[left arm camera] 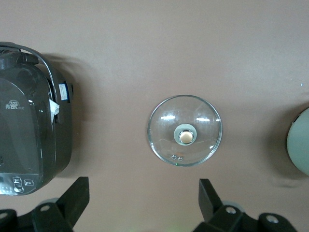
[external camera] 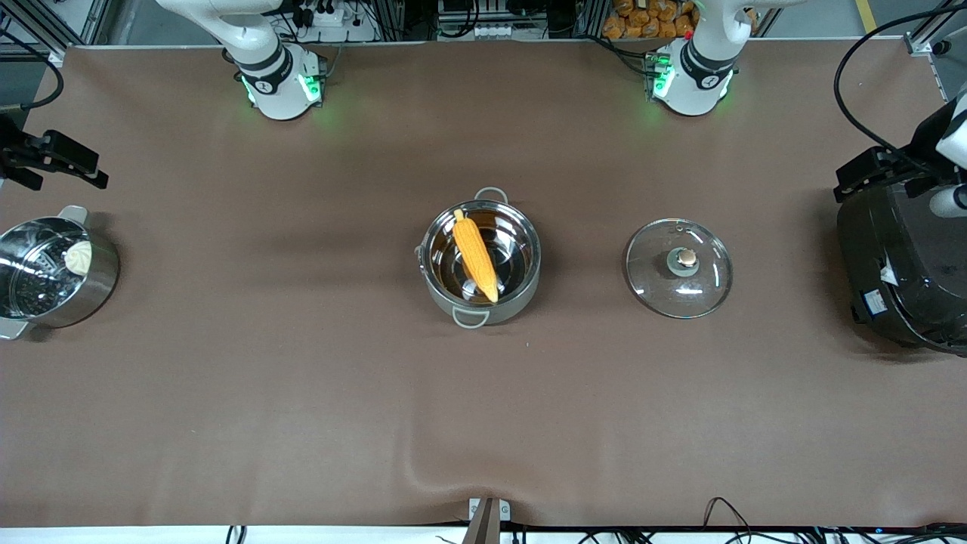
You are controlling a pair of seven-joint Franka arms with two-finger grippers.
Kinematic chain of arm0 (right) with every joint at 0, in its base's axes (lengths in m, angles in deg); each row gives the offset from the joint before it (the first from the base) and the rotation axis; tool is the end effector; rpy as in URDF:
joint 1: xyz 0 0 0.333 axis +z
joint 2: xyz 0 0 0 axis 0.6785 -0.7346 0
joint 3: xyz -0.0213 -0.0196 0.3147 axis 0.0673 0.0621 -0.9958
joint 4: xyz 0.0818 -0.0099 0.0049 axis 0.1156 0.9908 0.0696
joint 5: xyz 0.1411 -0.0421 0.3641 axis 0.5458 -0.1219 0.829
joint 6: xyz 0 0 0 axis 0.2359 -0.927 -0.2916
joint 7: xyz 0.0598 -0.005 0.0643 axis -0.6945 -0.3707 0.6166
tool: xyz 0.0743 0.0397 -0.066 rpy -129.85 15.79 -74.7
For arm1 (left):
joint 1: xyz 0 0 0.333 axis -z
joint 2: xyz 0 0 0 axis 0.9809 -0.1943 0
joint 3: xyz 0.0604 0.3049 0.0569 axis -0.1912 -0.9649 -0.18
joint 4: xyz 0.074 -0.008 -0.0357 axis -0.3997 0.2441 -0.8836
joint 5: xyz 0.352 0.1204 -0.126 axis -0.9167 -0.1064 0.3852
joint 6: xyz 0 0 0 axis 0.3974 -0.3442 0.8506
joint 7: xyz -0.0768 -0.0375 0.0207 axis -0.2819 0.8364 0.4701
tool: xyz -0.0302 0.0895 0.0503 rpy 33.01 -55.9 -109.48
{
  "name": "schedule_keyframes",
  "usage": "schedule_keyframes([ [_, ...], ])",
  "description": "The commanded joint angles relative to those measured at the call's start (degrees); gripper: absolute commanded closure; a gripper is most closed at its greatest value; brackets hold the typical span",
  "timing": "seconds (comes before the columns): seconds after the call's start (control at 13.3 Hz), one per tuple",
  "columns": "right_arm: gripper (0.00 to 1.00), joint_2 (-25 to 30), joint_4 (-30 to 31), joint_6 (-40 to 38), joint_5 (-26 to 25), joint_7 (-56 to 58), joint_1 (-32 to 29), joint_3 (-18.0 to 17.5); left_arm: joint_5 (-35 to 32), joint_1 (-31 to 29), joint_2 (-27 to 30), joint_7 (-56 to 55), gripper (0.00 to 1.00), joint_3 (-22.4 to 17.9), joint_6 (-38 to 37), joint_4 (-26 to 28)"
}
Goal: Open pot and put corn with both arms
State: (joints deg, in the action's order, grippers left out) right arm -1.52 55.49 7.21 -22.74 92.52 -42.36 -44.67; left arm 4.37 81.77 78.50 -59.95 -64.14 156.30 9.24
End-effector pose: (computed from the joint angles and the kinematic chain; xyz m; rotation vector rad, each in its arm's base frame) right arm 0.5270 -0.0397 0.6330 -3.1064 0.0095 0.0501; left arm 0.5548 -0.0234 0.6317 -3.1089 -0.0804 0.0374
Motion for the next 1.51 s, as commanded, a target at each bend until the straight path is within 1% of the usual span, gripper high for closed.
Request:
schedule_keyframes([
  [0.0, 0.00, 0.9, 0.5, 0.1, -1.1, 0.4, 0.4, 0.1, 1.1, -0.1, 0.1, 1.8, 0.00, -0.5, 0.1, -0.7],
  [0.23, 0.00, 0.9, 0.5, 0.1, -1.0, 0.4, 0.3, 0.1, 0.6, 0.1, 0.1, 1.9, 0.00, -0.3, -0.1, -1.8],
  [1.43, 0.00, 1.1, 0.6, 0.2, -1.1, 0.5, 0.4, 0.1, 0.8, -1.1, 0.5, 2.0, 0.00, -0.5, -1.7, -1.8],
])
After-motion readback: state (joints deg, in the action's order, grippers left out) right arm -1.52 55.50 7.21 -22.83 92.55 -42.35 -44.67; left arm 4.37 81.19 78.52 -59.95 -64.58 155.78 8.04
